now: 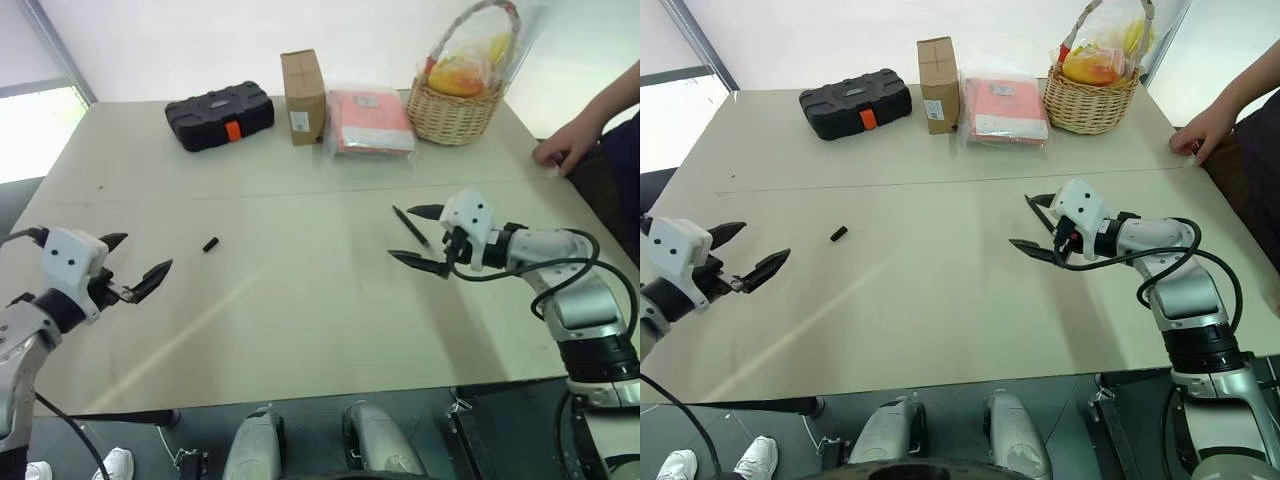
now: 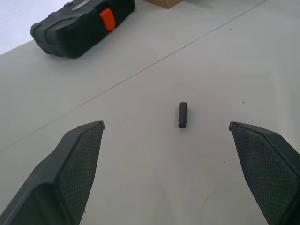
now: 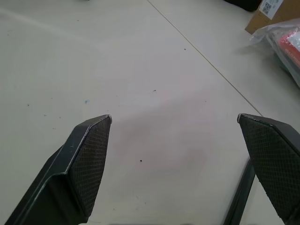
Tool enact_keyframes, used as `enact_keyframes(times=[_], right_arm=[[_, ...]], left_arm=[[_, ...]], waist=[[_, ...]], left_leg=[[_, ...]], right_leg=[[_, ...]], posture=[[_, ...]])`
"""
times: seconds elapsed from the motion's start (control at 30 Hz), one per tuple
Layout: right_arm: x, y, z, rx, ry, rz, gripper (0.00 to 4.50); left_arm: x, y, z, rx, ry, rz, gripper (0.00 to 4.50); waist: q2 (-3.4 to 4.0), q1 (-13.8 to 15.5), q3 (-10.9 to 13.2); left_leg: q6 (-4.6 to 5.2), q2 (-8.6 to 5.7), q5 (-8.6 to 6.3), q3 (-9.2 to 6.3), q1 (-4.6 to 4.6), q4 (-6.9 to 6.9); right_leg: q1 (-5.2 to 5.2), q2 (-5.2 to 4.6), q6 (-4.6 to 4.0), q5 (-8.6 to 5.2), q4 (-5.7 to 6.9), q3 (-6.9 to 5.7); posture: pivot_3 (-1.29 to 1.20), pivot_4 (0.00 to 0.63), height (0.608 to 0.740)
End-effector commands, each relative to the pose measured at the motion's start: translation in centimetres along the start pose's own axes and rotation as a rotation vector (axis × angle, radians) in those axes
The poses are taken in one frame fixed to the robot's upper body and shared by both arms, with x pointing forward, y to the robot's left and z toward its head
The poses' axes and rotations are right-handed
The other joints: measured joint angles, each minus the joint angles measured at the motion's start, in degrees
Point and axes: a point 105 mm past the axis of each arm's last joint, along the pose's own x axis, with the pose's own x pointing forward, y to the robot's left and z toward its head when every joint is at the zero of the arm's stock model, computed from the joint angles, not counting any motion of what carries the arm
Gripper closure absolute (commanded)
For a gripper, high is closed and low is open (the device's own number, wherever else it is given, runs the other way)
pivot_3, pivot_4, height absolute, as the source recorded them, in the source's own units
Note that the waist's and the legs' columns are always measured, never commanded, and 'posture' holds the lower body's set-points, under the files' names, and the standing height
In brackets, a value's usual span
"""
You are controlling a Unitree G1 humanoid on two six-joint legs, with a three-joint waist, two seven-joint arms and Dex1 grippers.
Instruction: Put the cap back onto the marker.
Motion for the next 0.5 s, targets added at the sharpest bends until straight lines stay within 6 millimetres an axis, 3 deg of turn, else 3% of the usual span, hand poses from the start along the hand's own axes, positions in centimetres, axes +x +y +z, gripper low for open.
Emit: enact_keyframes(times=[0.03,0.5], right_arm=[[-0.80,-0.74,1.76,-0.046,-0.046,-0.037,0.05],[-0.54,-0.25,1.47,-0.040,-0.041,-0.033,0.05]], left_arm=[[0.05,0.37,0.35,0.023,-0.010,0.023,0.03],[0.61,-0.11,0.51,-0.025,-0.032,0.032,0.03]], waist=[[0.00,0.0,0.0],[0.00,0.0,0.0]], left_leg=[[0.00,0.00,0.00,0.00,0.00,0.00],[0.00,-0.01,0.00,0.00,0.00,0.01]], right_leg=[[0.00,0.00,0.00,0.00,0.00,0.00],[0.01,0.01,0.01,0.01,0.00,0.00]], posture=[[0.00,0.150,0.740],[0.00,0.150,0.740]])
